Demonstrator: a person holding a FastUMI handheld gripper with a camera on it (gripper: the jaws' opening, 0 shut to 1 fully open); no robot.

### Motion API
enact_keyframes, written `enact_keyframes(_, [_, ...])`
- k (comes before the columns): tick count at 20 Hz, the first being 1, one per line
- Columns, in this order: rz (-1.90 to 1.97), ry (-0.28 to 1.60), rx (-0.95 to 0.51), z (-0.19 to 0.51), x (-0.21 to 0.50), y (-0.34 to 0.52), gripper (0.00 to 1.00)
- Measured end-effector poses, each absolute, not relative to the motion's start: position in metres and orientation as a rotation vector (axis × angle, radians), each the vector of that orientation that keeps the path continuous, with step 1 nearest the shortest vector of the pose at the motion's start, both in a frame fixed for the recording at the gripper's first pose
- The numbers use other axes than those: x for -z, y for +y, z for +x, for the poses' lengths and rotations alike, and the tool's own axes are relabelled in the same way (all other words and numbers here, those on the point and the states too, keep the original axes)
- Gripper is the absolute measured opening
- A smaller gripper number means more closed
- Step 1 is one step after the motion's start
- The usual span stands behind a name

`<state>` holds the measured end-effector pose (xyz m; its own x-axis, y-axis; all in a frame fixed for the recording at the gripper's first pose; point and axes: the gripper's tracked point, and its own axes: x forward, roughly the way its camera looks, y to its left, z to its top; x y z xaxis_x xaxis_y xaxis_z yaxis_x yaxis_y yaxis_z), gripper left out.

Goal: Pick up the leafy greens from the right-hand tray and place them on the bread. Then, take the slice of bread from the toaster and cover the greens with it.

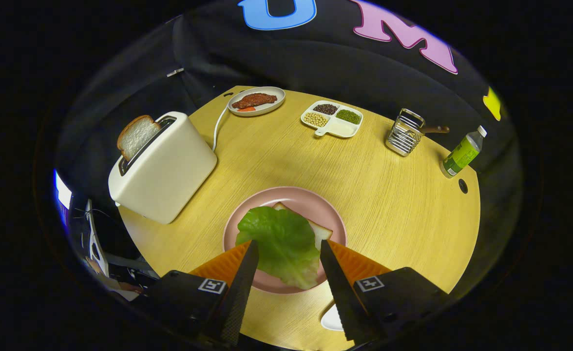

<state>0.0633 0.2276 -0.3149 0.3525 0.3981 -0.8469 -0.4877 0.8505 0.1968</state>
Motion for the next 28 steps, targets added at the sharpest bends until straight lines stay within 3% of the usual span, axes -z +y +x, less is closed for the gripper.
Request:
enact_keyframes(6, [-0.058, 1.026, -0.545, 0.067, 0.296, 0.222, 0.85])
enact_keyframes(11, [-0.018, 0.906, -0.598, 0.061, 0.235, 0.248, 0.87])
enact_keyframes(19, [0.062, 0.765, -0.731, 0.058, 0.129, 0.364, 0.87])
enact_keyframes(24, [0.102, 0.786, -0.784, 0.053, 0.124, 0.449, 0.87])
enact_keyframes(28, [0.098, 0.834, -0.745, 0.054, 0.144, 0.498, 0.87])
